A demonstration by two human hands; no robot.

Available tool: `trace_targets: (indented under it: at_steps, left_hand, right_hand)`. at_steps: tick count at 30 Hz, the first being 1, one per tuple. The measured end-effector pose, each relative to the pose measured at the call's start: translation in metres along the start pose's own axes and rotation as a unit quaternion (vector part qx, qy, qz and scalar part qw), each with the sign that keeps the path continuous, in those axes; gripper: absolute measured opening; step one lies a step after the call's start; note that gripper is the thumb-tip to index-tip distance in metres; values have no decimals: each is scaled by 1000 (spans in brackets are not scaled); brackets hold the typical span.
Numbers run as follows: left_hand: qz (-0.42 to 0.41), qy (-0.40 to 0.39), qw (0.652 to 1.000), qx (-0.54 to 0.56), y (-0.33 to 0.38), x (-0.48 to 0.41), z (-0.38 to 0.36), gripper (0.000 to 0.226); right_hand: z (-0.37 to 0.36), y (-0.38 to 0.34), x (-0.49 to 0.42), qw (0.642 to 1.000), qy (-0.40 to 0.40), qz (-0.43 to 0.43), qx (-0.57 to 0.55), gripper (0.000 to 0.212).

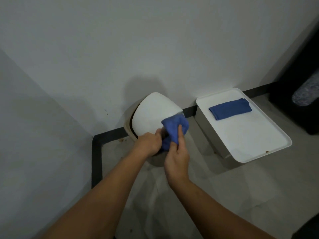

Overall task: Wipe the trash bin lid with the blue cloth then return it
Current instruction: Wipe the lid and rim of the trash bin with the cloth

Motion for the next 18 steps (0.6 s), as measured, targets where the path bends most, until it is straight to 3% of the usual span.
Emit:
trace_targets:
  at_steps: [4, 7, 10, 14, 18]
  left_hand:
    - [-11, 117, 993, 28, -9, -15, 35, 59]
    - [-14, 193, 978, 83, -17, -42, 68, 65]
    - [-34, 151, 978, 143, -16, -71, 65, 75]
    - [-86, 63, 983, 150, -14, -86, 44, 91]
    - [-84, 59, 988, 114, -16, -83, 43, 103]
  right_hand:
    - [55, 6, -52, 990, 123, -47, -43, 46]
    - [61, -5, -110, 991, 120, -58, -31, 44]
    - [30, -19, -155, 998, 39, -51, -19, 42]
    - [-23, -15, -150, 996, -73, -46, 11, 39]
    - [-32, 9, -120, 996, -64, -47, 46, 45]
Point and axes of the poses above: each hand's wrist, its own x-axis away from the middle knuckle, its own z-axis out of the back of the hand, y = z × x, the point moved 9 cm from there along -x, towards the middle knuckle, and after that the axes turned 11 degrees about y, right-handed, at the moved point
